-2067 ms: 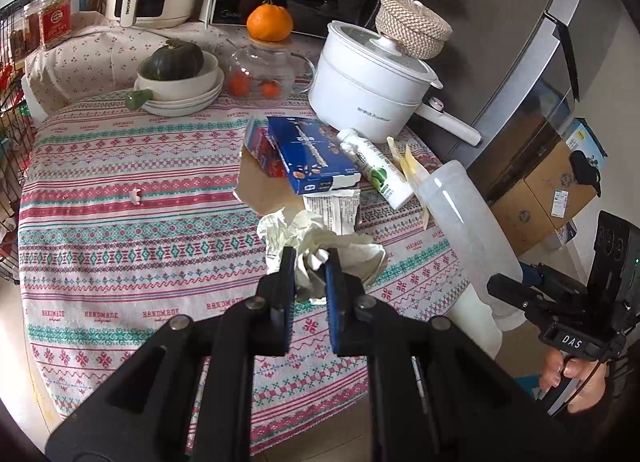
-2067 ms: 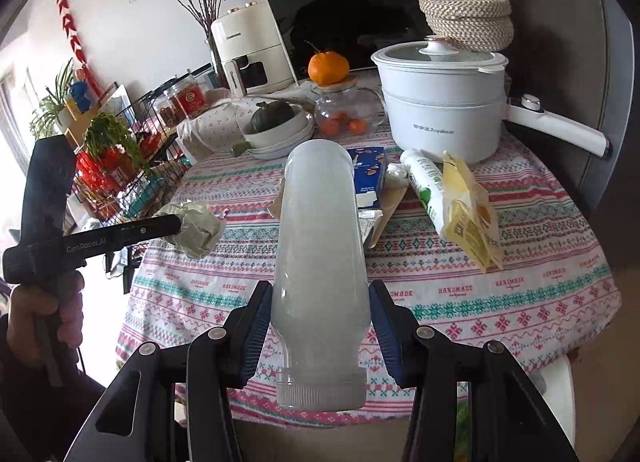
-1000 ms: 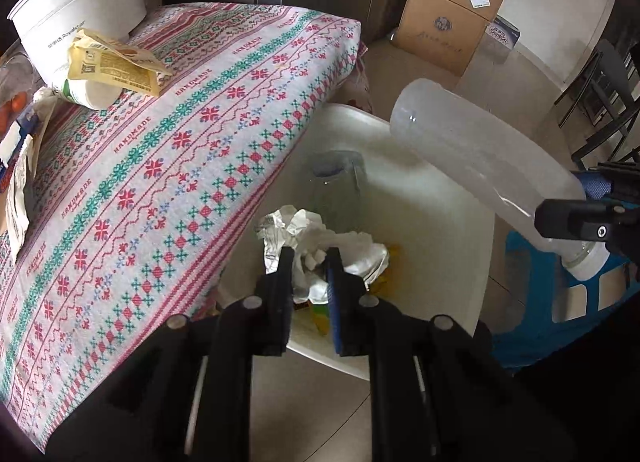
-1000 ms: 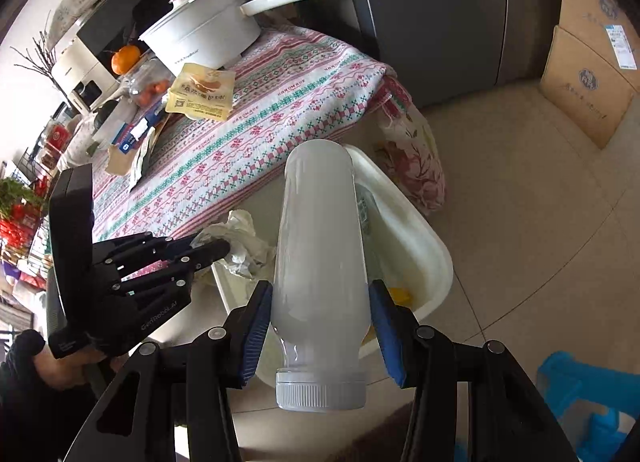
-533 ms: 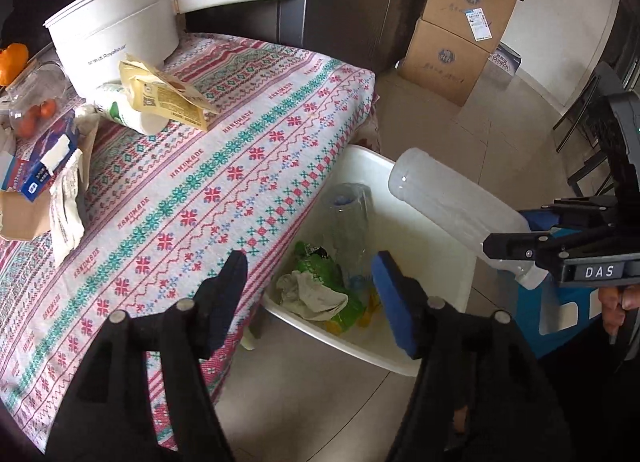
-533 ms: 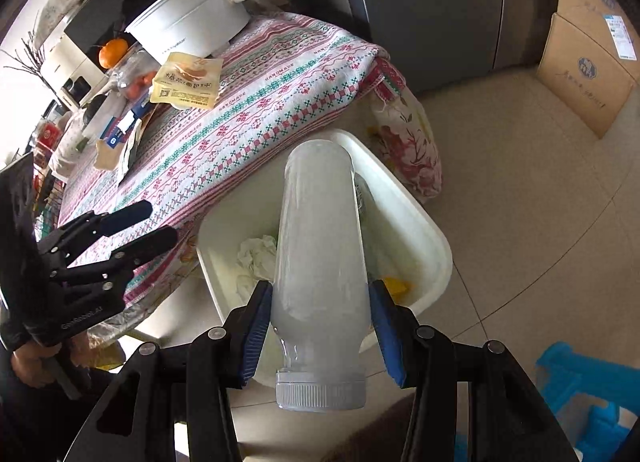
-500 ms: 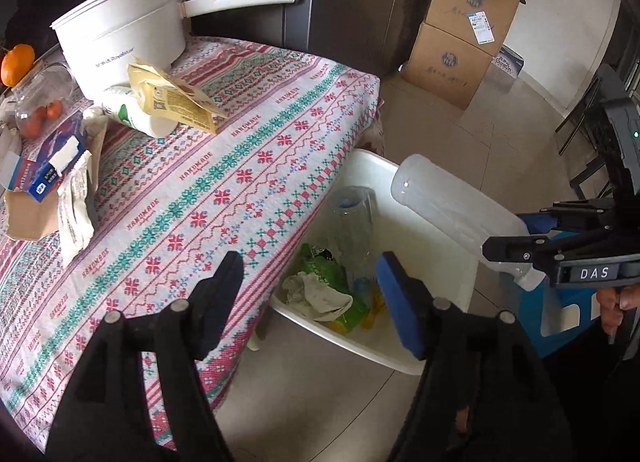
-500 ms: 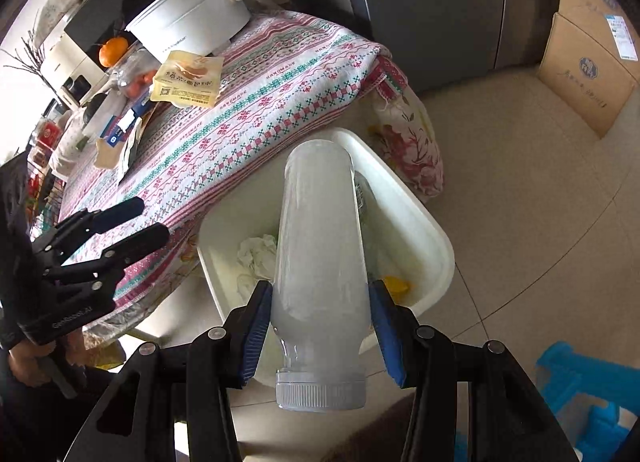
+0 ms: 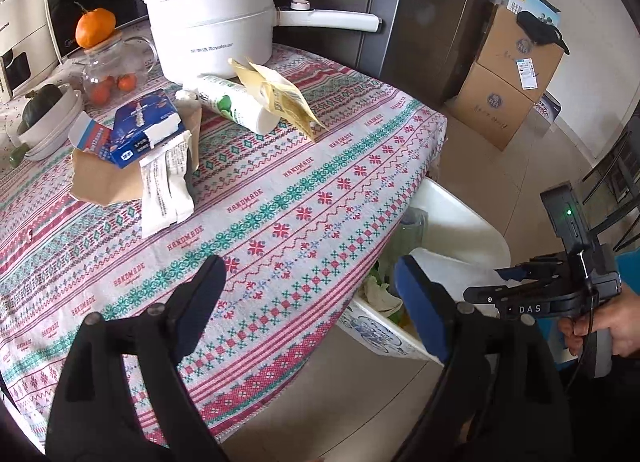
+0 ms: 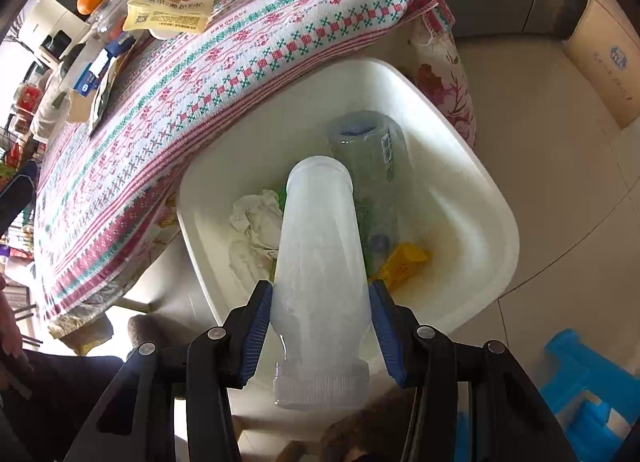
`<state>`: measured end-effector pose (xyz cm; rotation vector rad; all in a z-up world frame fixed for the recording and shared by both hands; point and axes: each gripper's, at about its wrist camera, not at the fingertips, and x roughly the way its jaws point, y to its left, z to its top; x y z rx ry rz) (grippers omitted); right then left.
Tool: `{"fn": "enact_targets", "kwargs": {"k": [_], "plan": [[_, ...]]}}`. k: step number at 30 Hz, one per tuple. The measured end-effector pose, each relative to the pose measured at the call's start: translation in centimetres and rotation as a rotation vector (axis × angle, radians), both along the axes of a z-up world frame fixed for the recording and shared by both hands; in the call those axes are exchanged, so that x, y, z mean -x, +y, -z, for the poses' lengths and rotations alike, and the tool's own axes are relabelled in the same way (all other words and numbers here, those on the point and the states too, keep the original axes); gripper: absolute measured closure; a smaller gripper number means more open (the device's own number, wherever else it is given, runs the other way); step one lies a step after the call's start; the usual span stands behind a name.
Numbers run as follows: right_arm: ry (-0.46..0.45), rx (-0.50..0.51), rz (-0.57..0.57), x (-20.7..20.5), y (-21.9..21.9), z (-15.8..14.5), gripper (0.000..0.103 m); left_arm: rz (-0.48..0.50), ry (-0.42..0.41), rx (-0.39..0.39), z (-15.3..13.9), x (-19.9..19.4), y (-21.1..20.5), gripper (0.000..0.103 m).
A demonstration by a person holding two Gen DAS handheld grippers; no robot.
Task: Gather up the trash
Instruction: 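Open the right tool to drop the white plastic bottle into the basin, then grasp the white printed wrapper on the table with the left tool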
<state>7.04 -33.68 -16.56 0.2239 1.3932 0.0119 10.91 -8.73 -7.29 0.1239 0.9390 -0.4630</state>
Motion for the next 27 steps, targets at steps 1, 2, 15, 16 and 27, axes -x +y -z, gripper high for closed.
{"fn": "enact_targets", "kwargs": {"k": [1, 2, 15, 16, 27], "plan": [[0.008, 0.004, -0.001, -0.2, 0.1, 0.3, 0.053, -0.006, 0.0, 0.0, 0.0, 0.0, 0.3, 0.016], [0.014, 0.007, -0.002, -0.3, 0.2, 0.6, 0.053, -0.011, 0.0, -0.001, -0.1, 0.0, 0.6, 0.016], [-0.205, 0.047, -0.028, 0.1, 1.8, -5.9, 0.026, -0.082, -0.004, 0.019, -1.7, -0.3, 4.4, 0.01], [-0.237, 0.057, -0.032, 0.3, 2.1, -6.7, 0.026, -0.092, -0.006, 0.022, -1.9, -0.4, 4.7, 0.009], [-0.556, 0.148, -0.094, 0.3, 6.2, -13.9, 0.017, -0.261, -0.069, 0.022, -4.1, -2.2, 8.9, 0.003]]}}
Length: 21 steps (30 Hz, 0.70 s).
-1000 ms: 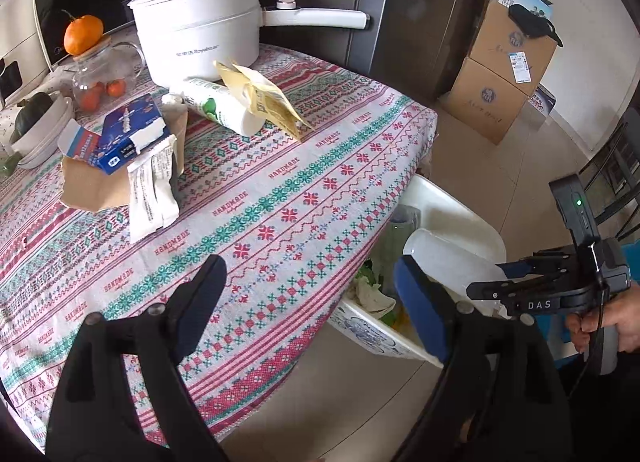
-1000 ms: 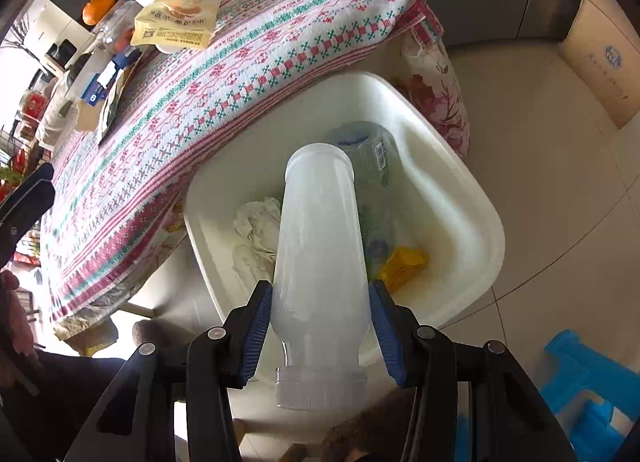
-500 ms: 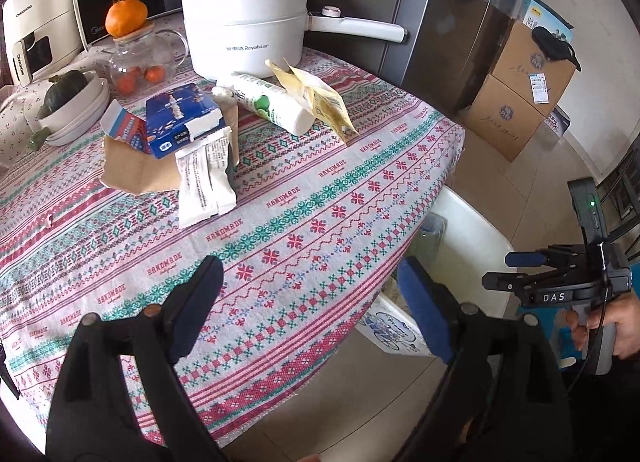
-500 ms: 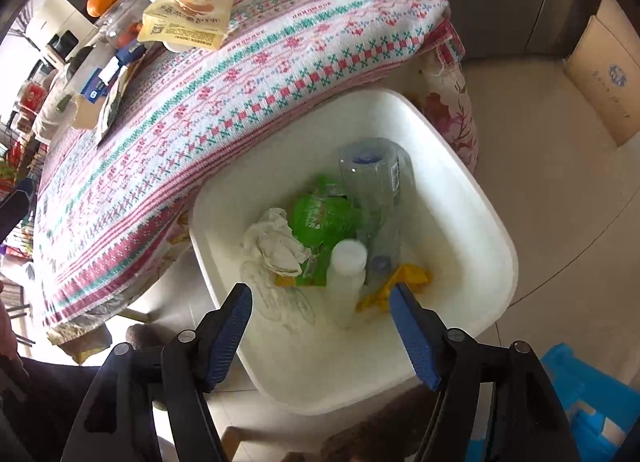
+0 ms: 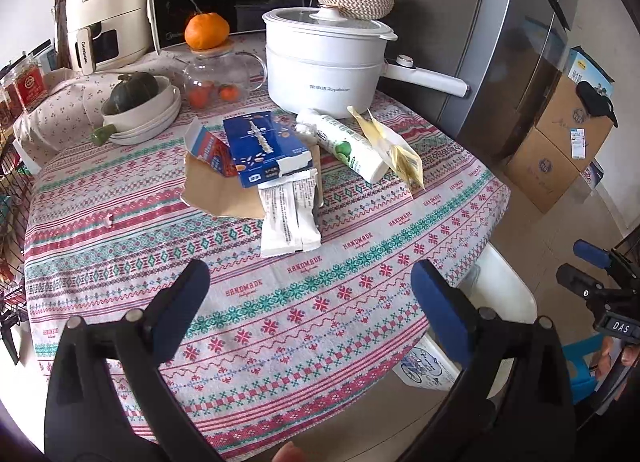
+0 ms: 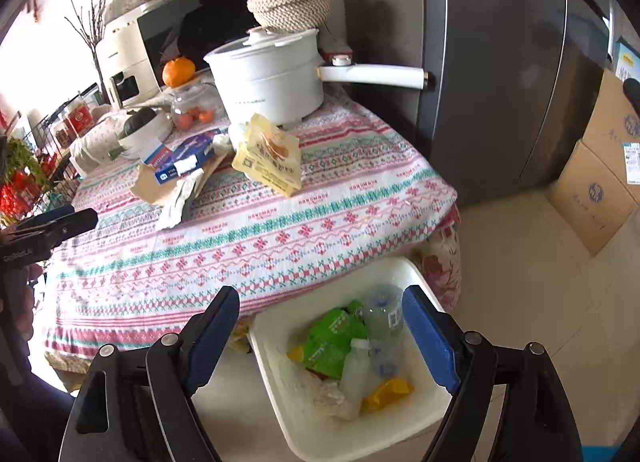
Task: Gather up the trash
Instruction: 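Grasp the white printed wrapper on the table with the left tool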
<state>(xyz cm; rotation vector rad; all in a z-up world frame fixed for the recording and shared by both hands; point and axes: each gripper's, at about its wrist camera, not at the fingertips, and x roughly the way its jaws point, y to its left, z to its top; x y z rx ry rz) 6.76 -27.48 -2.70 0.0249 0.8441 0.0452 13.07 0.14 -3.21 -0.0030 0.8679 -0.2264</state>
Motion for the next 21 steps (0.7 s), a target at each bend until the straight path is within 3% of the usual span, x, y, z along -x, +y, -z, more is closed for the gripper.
{"fn": "enact_targets", "kwargs": {"k": [9, 14, 21], "plan": [[-0.042, -0.046, -0.057, -2.8, 2.8, -1.3, 0.014, -0.115, 0.027, 0.035, 0.0, -3.1, 3.9, 0.003], [-0.028, -0.056, -0.066, -5.0, 4.0, -0.8, 0.014, -0.166, 0.077, 0.063, 2.3, -6.4, 5.1, 0.003], [0.003, -0.06, -0.064, -7.7, 4.4, 0.3, 0.014, -0.058, 0.12, 0.027, 6.5, -9.9, 0.9, 0.01]]}}
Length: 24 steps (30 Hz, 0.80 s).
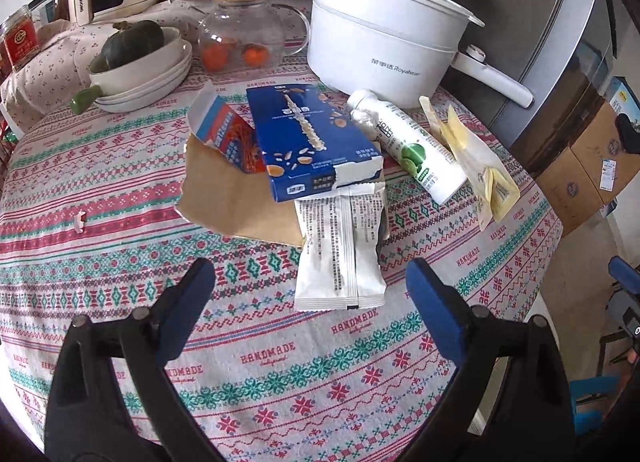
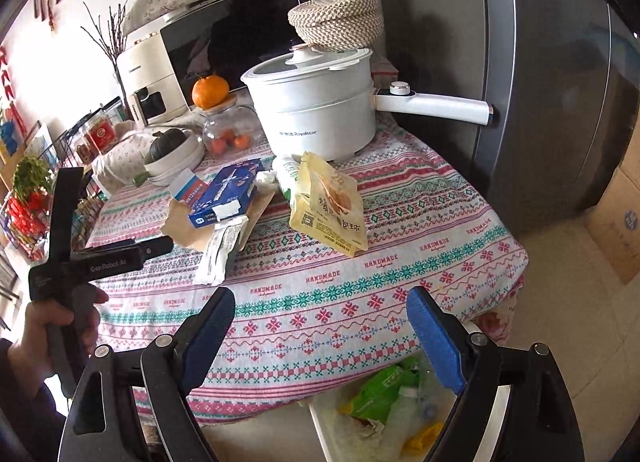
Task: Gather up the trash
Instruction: 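Grasp the white printed wrapper on the table with the left tool, then grasp the yellow chip bag with the right tool while the left tool lifts the wrapper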
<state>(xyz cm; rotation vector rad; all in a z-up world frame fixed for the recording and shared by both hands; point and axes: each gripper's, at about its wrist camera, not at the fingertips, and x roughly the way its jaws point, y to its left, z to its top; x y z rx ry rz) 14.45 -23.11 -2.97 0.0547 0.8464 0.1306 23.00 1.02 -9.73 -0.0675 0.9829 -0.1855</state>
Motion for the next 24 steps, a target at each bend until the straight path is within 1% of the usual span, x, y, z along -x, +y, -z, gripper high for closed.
{"fn": "enact_targets", "kwargs": {"k": [3, 8, 9, 10, 12, 14, 16, 19, 23, 24], "plan": [[0.005, 0.01, 0.009, -0.8, -0.3, 0.2, 0.014, 0.032, 0.028, -0.035, 1.8, -1.5, -1.9, 0.019], [0.012, 0.011, 0.023, -1.4, -1.2, 0.5, 0.014, 0.007, 0.103, -0.029, 4.0, -3.4, -2.7, 0.031], [0.015, 0.008, 0.025, -1.5, -1.4, 0.5, 0.014, 0.002, 0.116, -0.029, 4.4, -3.6, -2.8, 0.036], [0.016, 0.006, 0.026, -1.5, -1.6, 0.5, 0.014, -0.001, 0.129, -0.031, 4.7, -3.7, -2.8, 0.043], [0.016, 0.007, 0.029, -1.6, -1.7, 0.5, 0.014, -0.013, 0.149, -0.037, 5.4, -3.7, -2.8, 0.046], [0.015, 0.011, 0.031, -1.6, -1.9, 0.4, 0.014, -0.017, 0.139, -0.04, 5.3, -3.5, -2.7, 0.052], [0.014, 0.011, 0.031, -1.5, -1.9, 0.4, 0.014, -0.015, 0.135, -0.028, 4.9, -3.1, -2.7, 0.063], [0.017, 0.01, 0.033, -1.5, -1.9, 0.5, 0.014, -0.014, 0.146, -0.025, 4.8, -2.7, -2.5, 0.072], [0.02, 0.005, 0.033, -2.0, -1.7, 1.1, 0.014, -0.017, 0.135, 0.015, 3.3, -1.2, -1.6, 0.077], [0.02, 0.007, 0.029, -2.3, -1.5, 1.5, 0.014, -0.016, 0.125, 0.03, 2.7, -0.1, -1.7, 0.079]]}}
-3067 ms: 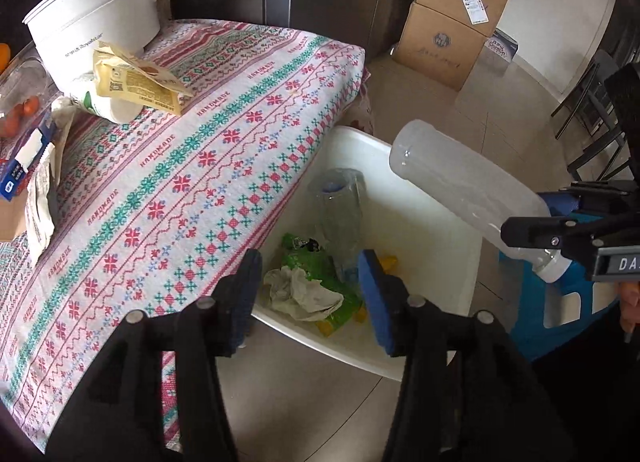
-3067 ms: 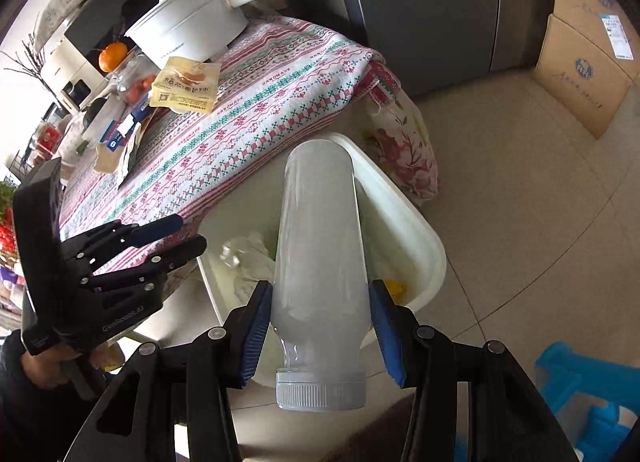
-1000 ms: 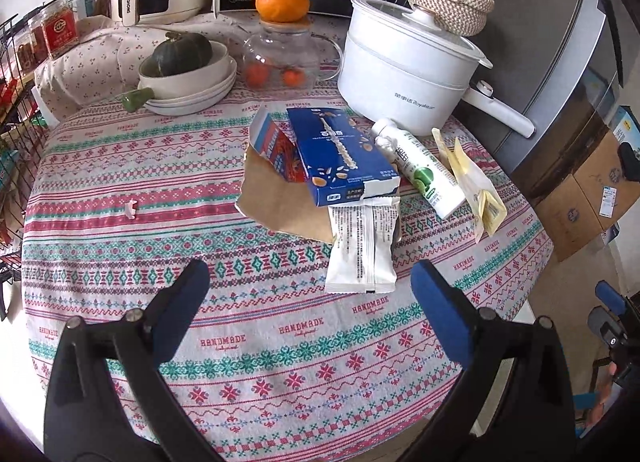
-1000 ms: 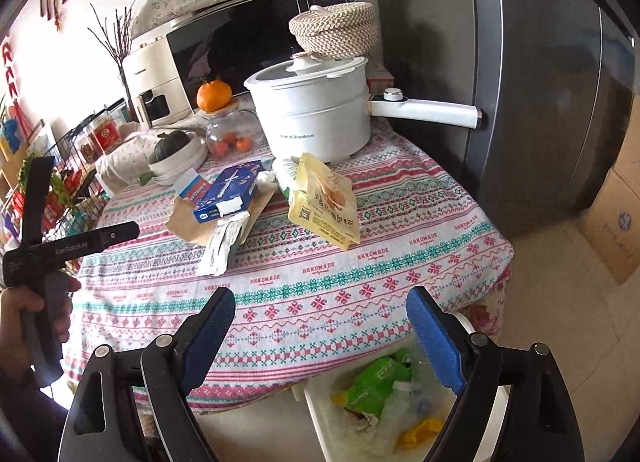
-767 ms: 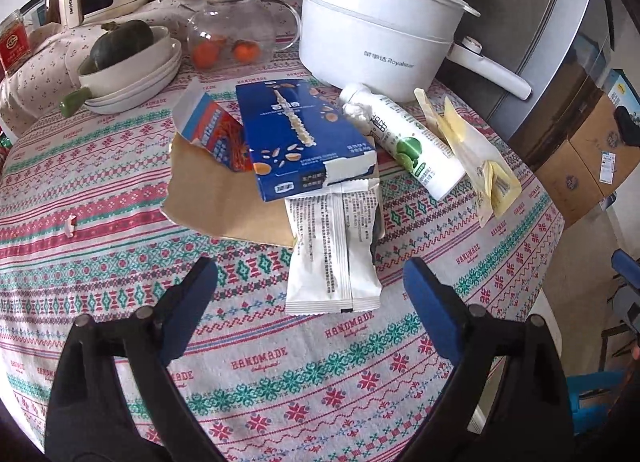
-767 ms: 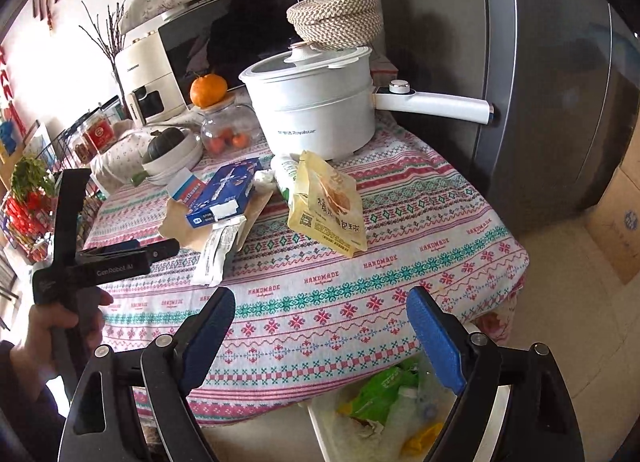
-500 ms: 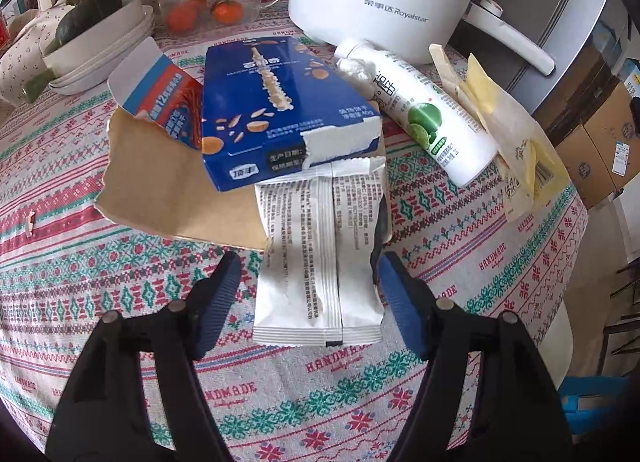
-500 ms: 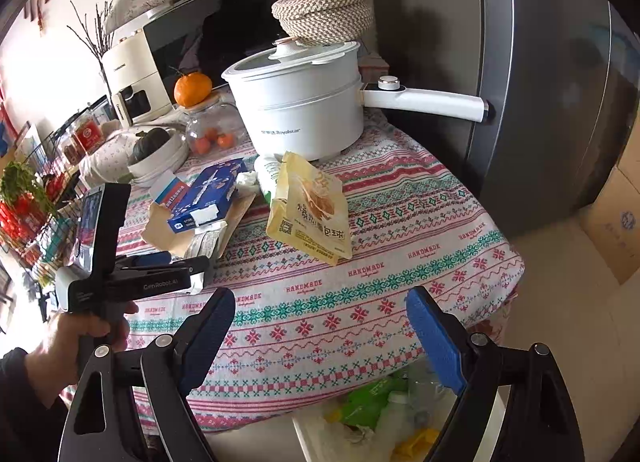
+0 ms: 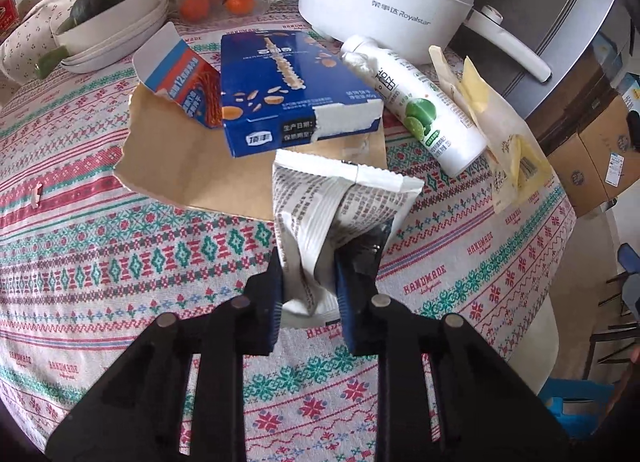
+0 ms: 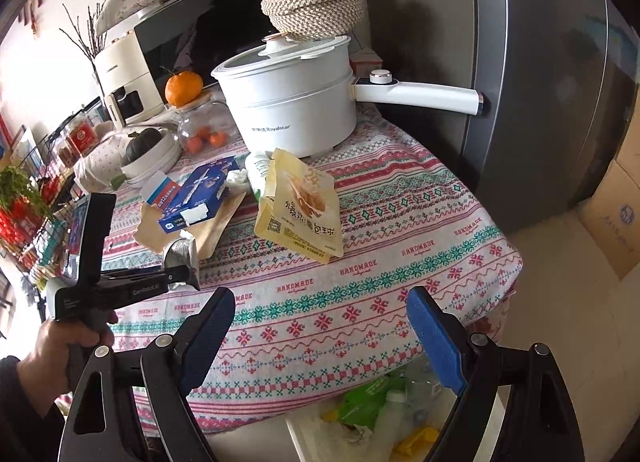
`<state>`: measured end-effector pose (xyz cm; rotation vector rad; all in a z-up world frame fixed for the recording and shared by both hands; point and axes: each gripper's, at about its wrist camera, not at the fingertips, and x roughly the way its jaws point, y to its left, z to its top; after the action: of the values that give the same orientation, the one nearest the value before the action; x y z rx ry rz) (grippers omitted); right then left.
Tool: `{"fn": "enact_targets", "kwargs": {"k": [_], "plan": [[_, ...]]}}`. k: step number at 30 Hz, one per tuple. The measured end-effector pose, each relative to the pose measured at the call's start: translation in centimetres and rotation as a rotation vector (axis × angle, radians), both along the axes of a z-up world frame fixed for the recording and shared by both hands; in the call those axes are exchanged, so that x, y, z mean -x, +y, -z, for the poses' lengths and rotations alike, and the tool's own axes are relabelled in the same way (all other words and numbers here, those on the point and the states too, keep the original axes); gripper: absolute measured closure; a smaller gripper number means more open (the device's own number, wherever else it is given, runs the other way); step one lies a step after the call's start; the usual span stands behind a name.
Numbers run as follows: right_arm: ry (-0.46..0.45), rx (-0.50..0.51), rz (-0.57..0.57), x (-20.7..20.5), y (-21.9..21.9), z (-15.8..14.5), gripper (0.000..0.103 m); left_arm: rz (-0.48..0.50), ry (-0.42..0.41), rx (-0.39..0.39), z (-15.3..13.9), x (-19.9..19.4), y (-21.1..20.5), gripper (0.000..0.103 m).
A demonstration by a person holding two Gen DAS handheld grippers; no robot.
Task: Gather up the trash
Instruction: 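Grasp the yellow chip bag with the right tool while the left tool lifts the wrapper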
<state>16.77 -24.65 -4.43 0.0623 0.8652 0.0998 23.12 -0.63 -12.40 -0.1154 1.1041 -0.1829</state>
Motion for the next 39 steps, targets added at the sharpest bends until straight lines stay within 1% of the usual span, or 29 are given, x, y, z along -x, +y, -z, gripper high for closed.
{"fn": "enact_targets", "kwargs": {"k": [6, 11, 13, 17, 19, 21, 23, 25, 26, 27, 28, 29, 30, 31, 33, 36, 39], "plan": [[0.05, 0.031, -0.034, -3.0, 1.7, 2.9, 0.014, 0.005, -0.052, 0.082, -3.7, 2.8, 2.0, 0.08], [0.044, 0.048, -0.062, -5.4, 4.0, 4.2, 0.014, 0.002, -0.114, 0.099, -6.2, 4.0, 3.5, 0.08], [0.034, 0.066, -0.076, -6.4, 5.0, 4.5, 0.014, -0.006, -0.123, 0.125, -6.6, 4.0, 4.2, 0.08], [0.035, 0.145, -0.086, -8.4, 6.6, 5.7, 0.016, -0.027, -0.106, 0.158, -6.6, 3.8, 5.3, 0.08], [0.039, 0.154, -0.077, -9.2, 6.7, 6.2, 0.021, -0.031, -0.101, 0.162, -6.4, 3.7, 5.5, 0.08], [0.041, 0.147, -0.069, -9.9, 6.8, 6.4, 0.031, -0.031, -0.099, 0.165, -6.3, 3.7, 5.5, 0.08], [0.026, 0.136, -0.066, -10.3, 6.9, 6.3, 0.035, -0.033, -0.099, 0.163, -6.2, 3.8, 5.8, 0.08], [0.016, 0.14, -0.061, -10.5, 7.1, 6.2, 0.042, -0.035, -0.097, 0.163, -6.1, 3.8, 6.0, 0.08], [0.017, 0.145, -0.06, -10.6, 7.1, 6.3, 0.051, -0.035, -0.096, 0.163, -6.1, 3.9, 6.1, 0.08], [0.017, 0.154, -0.061, -10.7, 7.2, 6.3, 0.056, -0.037, -0.096, 0.164, -6.1, 3.9, 6.2, 0.08], [0.011, 0.163, -0.062, -10.6, 7.3, 6.3, 0.056, -0.038, -0.097, 0.165, -6.1, 4.0, 6.3, 0.08], [0.006, 0.171, -0.065, -10.6, 7.3, 6.3, 0.06, -0.039, -0.099, 0.167, -6.2, 4.1, 6.4, 0.08], [0.003, 0.178, -0.069, -10.6, 7.4, 6.2, 0.068, -0.038, -0.102, 0.168, -6.3, 4.1, 6.5, 0.08], [-0.001, 0.185, -0.071, -10.5, 7.5, 6.0, 0.073, -0.038, -0.105, 0.167, -6.4, 4.2, 6.5, 0.08], [-0.013, 0.206, -0.072, -10.2, 7.5, 5.5, 0.085, -0.034, -0.112, 0.165, -6.6, 4.4, 6.4, 0.08], [-0.027, 0.21, -0.065, -9.5, 7.0, 4.6, 0.093, -0.022, -0.127, 0.169, -7.0, 4.7, 6.0, 0.08], [-0.033, 0.168, -0.054, -8.6, 5.9, 3.4, 0.095, 0.001, -0.158, 0.164, -7.7, 5.4, 5.5, 0.08]]}}
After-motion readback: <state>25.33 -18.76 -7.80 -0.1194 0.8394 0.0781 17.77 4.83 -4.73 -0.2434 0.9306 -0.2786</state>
